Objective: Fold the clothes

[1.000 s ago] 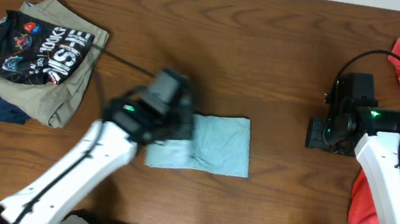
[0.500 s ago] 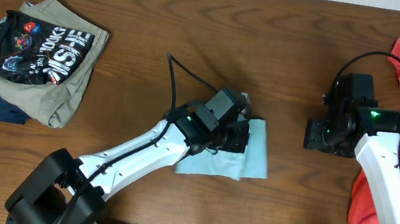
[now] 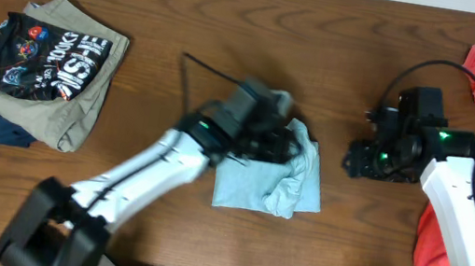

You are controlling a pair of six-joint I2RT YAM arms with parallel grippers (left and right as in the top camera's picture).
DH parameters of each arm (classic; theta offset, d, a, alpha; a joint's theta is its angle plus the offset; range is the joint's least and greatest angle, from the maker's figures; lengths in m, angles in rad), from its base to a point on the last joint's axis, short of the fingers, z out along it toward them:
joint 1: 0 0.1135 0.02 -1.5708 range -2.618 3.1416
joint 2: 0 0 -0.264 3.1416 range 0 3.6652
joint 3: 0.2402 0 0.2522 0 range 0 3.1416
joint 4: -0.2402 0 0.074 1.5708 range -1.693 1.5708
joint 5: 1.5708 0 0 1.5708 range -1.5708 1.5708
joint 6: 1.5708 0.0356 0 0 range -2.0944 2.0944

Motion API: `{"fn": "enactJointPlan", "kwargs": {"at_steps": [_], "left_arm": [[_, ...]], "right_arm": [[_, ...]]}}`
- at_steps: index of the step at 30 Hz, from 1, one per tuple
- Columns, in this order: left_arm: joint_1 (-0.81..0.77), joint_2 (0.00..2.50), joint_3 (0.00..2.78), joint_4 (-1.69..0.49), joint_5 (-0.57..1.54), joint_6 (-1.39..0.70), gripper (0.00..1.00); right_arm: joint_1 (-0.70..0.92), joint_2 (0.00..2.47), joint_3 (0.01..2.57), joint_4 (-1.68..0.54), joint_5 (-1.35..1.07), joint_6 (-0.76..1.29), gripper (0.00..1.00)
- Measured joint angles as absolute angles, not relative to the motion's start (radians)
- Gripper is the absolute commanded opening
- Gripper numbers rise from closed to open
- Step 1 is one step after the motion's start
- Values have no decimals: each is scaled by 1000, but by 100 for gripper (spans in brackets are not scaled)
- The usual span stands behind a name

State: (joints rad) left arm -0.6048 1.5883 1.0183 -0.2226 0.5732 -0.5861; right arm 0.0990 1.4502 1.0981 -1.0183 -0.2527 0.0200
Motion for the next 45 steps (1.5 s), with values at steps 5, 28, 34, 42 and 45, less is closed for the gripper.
{"fn": "enactJointPlan", "kwargs": {"at_steps": [5,28,34,42,45], "left_arm": [[-388,1538,1021,-417,571,-544,56],[-348,1708,961,-481,464,-476,64],[-350,1784,962,-473,471,-475,31],[-350,1810,965,-480,464,-470,13],[-350,1811,966,-490,464,-470,13]], "right_arm": [[192,1450,1097,-1010,-422,-87,60],[627,1699,1034,-880,-149,139,9],[616,1722,1032,-934,25,260,1],[504,1660,1032,-968,123,319,27],[422,1610,1032,-968,166,322,34]]}}
